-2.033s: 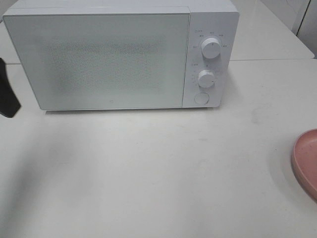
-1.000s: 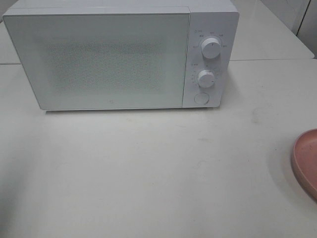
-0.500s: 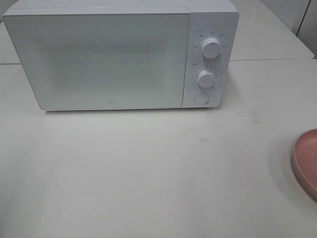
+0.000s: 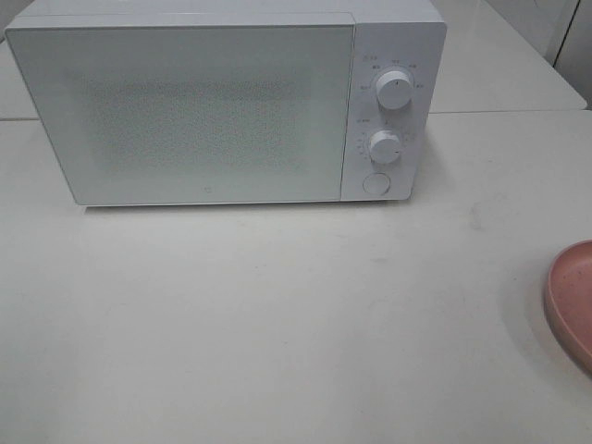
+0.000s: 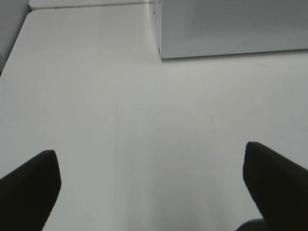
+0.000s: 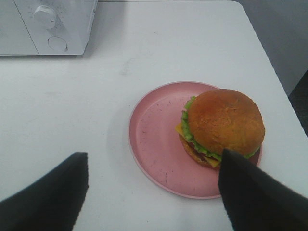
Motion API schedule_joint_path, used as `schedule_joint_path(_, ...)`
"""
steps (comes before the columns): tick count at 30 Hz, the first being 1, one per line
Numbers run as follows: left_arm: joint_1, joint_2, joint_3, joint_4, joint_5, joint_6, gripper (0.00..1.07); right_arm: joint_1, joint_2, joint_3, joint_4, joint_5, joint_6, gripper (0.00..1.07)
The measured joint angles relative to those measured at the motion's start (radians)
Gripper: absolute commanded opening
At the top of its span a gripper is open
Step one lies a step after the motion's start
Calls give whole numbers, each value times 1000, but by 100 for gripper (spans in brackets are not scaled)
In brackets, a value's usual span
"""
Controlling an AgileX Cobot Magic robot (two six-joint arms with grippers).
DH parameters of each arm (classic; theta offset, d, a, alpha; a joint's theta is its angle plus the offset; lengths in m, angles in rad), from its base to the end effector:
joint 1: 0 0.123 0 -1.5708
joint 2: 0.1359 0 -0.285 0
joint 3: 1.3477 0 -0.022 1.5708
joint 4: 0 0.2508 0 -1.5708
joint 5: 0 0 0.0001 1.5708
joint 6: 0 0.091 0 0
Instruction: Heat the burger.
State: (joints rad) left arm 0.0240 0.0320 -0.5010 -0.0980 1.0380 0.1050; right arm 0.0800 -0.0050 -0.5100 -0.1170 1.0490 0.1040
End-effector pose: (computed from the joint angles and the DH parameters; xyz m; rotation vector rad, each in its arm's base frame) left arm 0.0010 -0.0077 0.2798 0.0843 2.0471 -0.0372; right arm -0.0059 -0.0097 0.2814 0.0297 2.0120 -0.0222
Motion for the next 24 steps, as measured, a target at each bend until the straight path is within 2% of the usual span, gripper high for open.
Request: schedule_joint_path(24, 0, -36, 0, -2, 2, 0, 98, 0, 0, 0, 0, 0, 0, 75)
